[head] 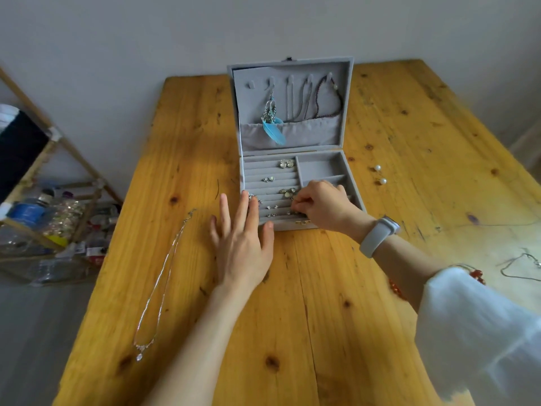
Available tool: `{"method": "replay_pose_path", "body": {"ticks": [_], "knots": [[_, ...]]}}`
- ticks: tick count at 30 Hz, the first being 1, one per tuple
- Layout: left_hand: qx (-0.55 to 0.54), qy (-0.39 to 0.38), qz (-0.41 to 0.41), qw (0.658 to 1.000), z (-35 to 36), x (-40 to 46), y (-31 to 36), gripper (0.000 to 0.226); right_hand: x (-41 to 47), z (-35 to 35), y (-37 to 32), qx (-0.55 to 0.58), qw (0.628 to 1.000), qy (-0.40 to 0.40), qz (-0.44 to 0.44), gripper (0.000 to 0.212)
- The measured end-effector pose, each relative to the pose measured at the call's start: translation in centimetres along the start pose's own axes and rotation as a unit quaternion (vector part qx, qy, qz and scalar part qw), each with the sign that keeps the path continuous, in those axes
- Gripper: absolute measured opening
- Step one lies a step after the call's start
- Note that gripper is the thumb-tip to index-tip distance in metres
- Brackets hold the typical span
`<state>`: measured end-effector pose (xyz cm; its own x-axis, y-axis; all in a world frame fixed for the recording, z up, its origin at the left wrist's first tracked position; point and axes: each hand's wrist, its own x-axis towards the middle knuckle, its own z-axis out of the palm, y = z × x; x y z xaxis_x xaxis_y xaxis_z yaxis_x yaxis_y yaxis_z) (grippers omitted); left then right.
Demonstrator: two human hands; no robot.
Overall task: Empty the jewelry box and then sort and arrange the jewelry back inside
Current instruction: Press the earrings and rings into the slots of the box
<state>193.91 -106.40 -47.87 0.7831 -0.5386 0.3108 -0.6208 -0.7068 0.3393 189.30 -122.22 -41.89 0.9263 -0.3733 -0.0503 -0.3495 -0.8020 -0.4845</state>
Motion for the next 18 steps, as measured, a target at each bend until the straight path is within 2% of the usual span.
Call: {"method": "replay_pose_path", "body": {"ticks": [7,11,15,18], "knots": [[-0.001,0.011,0.002,1.0,0.0,0.0,0.1,0.059,-1.0,1.2,0.5,-0.008,0.995,0.092,-0.041,0.012],[0.006,0.012,0.01,1.0,0.0,0.0,0.1,0.056,-1.9,1.7,1.2,0.019,0.984,0.169,-0.059,0.02],[0.011,0.008,0.012,1.0,0.1,0.0,0.0,0.057,-3.1,1.8,1.5,0.0,0.981,0.165,-0.106,0.043],[0.014,0.005,0.011,1.0,0.1,-0.1,0.1,0.056,-3.4,1.8,1.9,-0.056,0.981,0.142,-0.12,0.044]]}}
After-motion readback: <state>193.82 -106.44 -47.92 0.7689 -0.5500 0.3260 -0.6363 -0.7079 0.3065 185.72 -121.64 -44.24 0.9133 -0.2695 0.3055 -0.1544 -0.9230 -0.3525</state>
